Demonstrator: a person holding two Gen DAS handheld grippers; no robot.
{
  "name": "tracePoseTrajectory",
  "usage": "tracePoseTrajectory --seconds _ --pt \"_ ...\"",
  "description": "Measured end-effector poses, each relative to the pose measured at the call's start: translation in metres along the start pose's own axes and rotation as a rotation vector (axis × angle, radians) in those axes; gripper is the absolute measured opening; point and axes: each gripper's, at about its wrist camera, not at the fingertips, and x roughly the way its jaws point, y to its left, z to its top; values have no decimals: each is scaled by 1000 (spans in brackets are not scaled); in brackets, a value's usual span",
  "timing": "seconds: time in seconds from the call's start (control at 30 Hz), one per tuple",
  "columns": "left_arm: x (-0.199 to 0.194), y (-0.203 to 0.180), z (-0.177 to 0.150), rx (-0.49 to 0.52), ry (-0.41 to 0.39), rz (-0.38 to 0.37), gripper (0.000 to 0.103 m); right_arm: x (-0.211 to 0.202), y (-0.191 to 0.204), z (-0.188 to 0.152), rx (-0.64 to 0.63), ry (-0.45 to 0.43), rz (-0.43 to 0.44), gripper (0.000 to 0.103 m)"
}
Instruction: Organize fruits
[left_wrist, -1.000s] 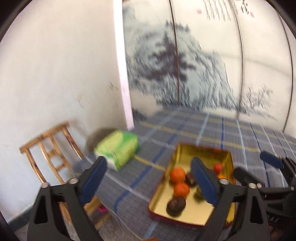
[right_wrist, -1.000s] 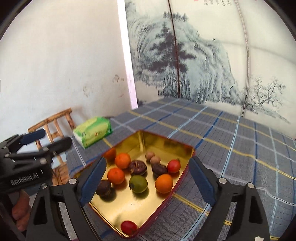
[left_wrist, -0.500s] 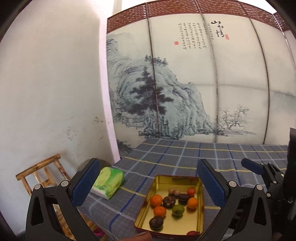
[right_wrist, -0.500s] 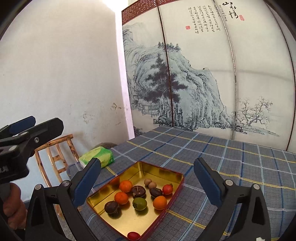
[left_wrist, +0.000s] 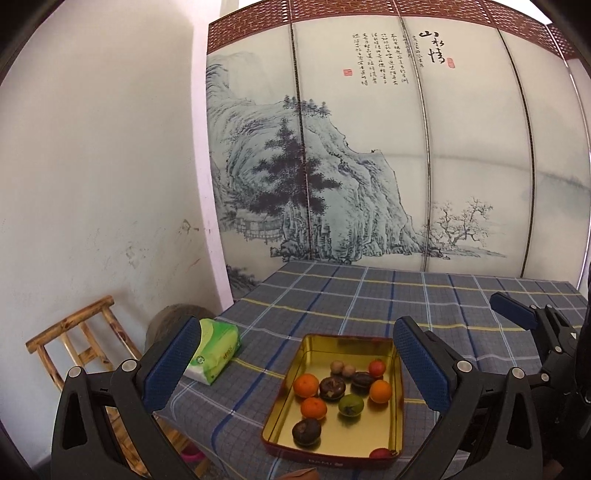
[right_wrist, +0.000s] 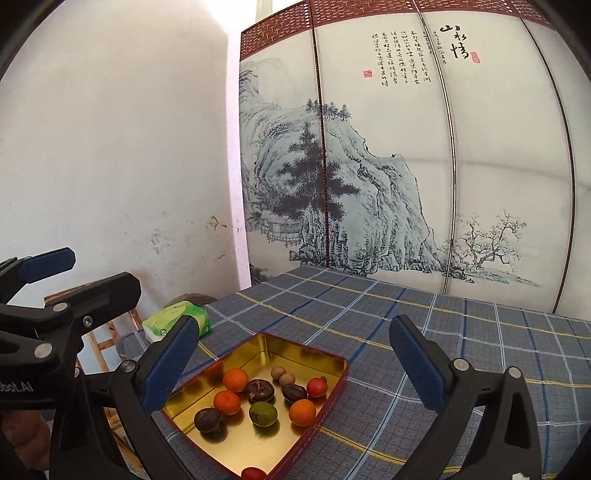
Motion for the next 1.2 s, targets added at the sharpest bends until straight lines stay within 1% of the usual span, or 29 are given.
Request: tracePoseTrajectory --seconds 0.23,0.47,0.7,1.0,1.2 --pt "1 11 -5 -39 -8 -10 103 3 0 -3 5 17 0 102" --pt "7 16 -9 -59 10 -21 103 6 0 -5 3 38 5 102" --pt "14 14 -16 -43 32 4 103 7 2 -6 3 40 2 102" --pt "21 25 -19 -84 63 17 103 9 -1 -14 -5 57 3 102" --pt "24 29 -22 -94 74 29 103 10 -2 -17 -10 69 9 102"
